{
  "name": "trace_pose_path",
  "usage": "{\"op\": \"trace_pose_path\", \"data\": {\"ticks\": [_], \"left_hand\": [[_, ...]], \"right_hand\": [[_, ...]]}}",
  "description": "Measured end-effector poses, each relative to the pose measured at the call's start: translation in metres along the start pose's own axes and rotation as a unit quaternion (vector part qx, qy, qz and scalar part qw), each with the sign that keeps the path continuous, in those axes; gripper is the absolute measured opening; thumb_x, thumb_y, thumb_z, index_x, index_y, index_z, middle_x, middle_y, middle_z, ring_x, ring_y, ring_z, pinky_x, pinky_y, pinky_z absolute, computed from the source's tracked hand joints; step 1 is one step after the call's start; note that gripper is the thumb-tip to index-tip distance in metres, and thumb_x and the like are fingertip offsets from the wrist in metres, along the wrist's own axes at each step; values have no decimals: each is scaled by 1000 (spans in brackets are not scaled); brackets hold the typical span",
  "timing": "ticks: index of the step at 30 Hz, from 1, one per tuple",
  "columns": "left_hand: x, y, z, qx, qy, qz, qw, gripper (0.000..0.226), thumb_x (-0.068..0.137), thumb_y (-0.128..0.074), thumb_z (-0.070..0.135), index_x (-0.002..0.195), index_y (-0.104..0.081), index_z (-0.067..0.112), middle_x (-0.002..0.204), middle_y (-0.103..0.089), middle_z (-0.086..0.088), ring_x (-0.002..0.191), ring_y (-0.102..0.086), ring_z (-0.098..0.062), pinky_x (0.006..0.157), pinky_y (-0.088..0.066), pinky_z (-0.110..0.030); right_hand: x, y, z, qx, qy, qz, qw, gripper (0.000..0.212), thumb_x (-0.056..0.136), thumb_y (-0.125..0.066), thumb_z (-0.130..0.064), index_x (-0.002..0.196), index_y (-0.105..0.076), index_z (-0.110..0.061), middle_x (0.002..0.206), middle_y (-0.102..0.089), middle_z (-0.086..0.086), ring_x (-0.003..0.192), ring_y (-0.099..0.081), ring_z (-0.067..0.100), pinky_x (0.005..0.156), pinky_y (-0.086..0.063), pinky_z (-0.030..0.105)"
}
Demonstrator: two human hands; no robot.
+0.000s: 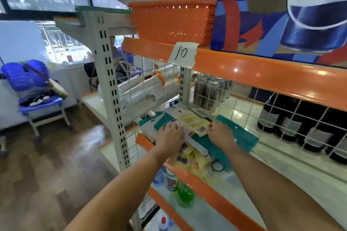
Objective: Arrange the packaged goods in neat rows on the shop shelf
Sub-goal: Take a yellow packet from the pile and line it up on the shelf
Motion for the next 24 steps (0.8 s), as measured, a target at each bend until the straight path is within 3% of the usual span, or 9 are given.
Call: {"op": "trace_pose_path", "data": {"ticks": [7,11,16,18,20,21,24], "left_hand": [[18,-6,1,-42,13,-13,999,39,99,-35,39,126,-48,15,130,-48,-5,120,-45,-23,101,-36,-40],[23,-9,-3,-46,35,-24,998,40,98,-34,41,126,-48,16,130,-48,-4,117,-45,-22,100,-37,-39],[30,-4,-6,-34,51,-33,998,42,98,-35,39,131,-46,15,130,-48,-5,116,-45,-23,100,-38,-39],[31,-5,-8,-30,62,-38,997,42,97,-36,36,132,-44,15,131,-47,-5,119,-44,-23,102,-38,-39],[32,-6,-13,-37,79,-39,995,40,98,-36,35,131,-44,16,130,-48,-5,119,-45,-23,101,-38,-39],[32,-7,-14,-39,86,-39,995,39,98,-36,35,131,-45,17,129,-48,-6,118,-45,-23,101,-38,-39],[34,-8,-16,-36,90,-41,995,37,98,-37,36,128,-46,16,127,-49,-6,116,-46,-23,99,-38,-37]], "right_hand": [[32,-13,3,-15,-21,-83,996,30,96,-40,-27,114,-55,-8,117,-55,13,110,-51,30,91,-44,38],[43,-20,3,8,-51,-101,994,26,92,-42,-25,106,-58,-8,110,-60,13,92,-54,27,75,-44,32],[54,-21,4,56,-106,-122,985,43,90,-44,-31,127,-50,-11,126,-54,13,113,-51,29,86,-49,35],[56,-20,4,74,-117,-133,981,44,91,-46,-33,128,-50,-10,122,-54,11,98,-55,25,69,-51,29],[61,-23,4,115,-126,-149,974,43,94,-47,-34,129,-50,-9,114,-55,11,79,-51,20,47,-37,24],[63,-23,3,143,-129,-158,968,44,95,-48,-34,133,-48,-11,116,-55,13,79,-50,21,45,-35,24],[71,-27,-1,234,-141,-173,946,49,94,-53,-32,140,-43,-17,122,-56,14,90,-56,25,66,-49,30]]}}
Point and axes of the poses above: each hand's wrist, its own x-axis towards the middle knuckle, its own y-axis out of the back of the hand, z = x × y, the point moved 7 cm from there along x, towards the middle knuckle
